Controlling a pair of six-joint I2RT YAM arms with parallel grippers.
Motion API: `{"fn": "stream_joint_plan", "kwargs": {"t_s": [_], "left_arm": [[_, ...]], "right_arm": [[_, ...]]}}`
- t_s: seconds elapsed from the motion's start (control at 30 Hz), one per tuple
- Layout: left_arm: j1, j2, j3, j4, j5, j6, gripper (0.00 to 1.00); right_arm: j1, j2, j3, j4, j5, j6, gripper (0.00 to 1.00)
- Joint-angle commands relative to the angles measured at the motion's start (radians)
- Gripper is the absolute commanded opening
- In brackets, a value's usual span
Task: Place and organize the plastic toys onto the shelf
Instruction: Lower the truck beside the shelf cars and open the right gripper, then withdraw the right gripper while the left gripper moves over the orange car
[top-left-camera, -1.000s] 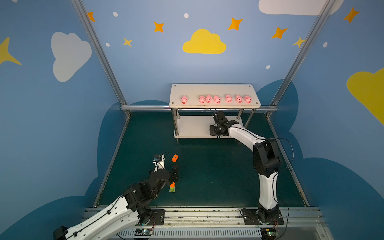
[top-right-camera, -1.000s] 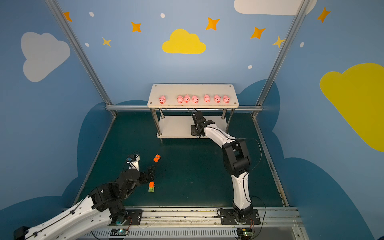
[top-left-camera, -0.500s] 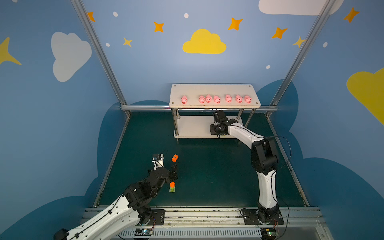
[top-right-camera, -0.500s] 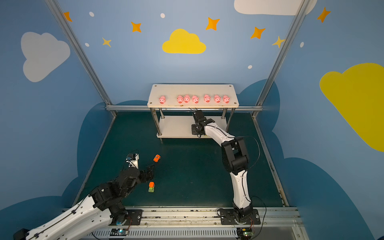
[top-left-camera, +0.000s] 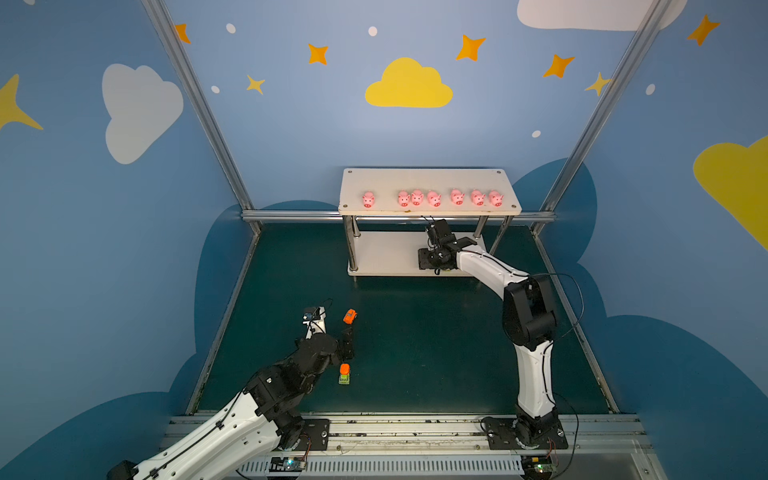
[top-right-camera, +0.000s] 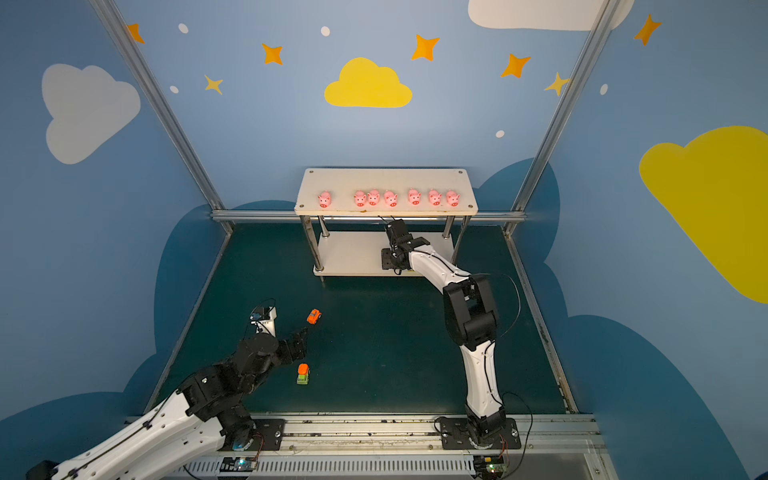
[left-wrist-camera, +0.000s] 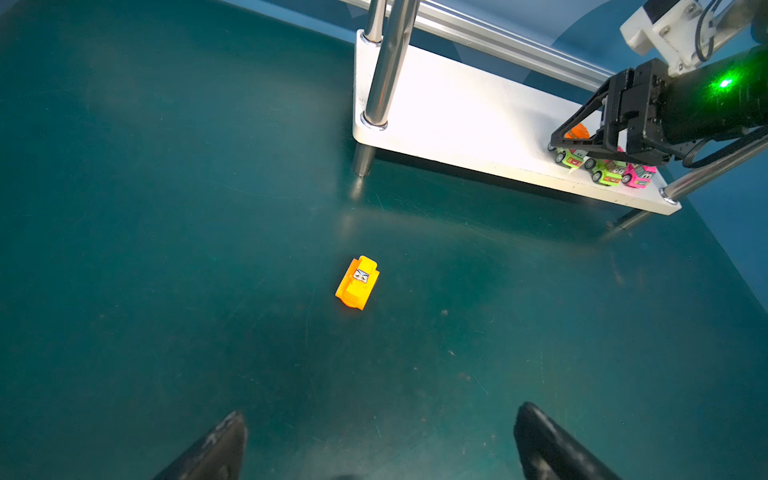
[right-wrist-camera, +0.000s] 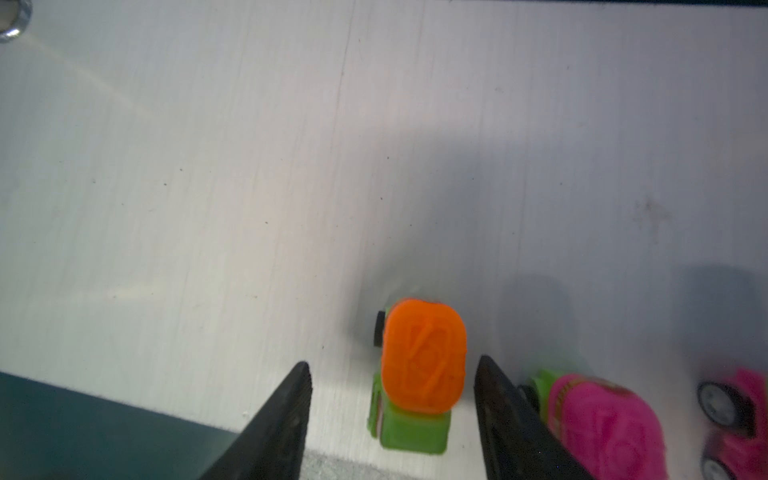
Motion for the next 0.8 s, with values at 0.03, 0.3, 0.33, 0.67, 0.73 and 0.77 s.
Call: {"fn": "stream_joint_plan", "kwargs": {"t_s": [0.03,0.3,0.33,0.67,0.73,0.77], "left_arm": [[0.005,-0.018,0.021,-0.001,0.023,-0.009,1.00],[0.005,-0.069,-0.020,-0.015,0.042,-0.058,1.00],[0.005,-0.074,-0.025,-0.019,0.043,-0.066,1.00],[0.004,-0.128,-0.063,-0.045,0.085,-0.101,1.00],[0.005,-0.136,-0.064,-0.050,0.094,-0.090,1.00],[0.006,-0.135,-0.061,-0.049,0.103,-0.080,1.00]], "right_arm": [[0.008,-0.111,-0.065,0.028,-0.024,0.027,0.66],[0.037,-0.212,-0.190,0.065,-0.048,0.062,0.67],[0.043,-0.229,-0.211,0.069,-0.043,0.067,0.67],[0.113,-0.434,-0.435,0.108,-0.075,0.117,0.70],[0.143,-0.474,-0.463,0.094,-0.088,0.109,0.72],[0.165,-0.497,-0.481,0.089,-0.094,0.101,0.73]]}}
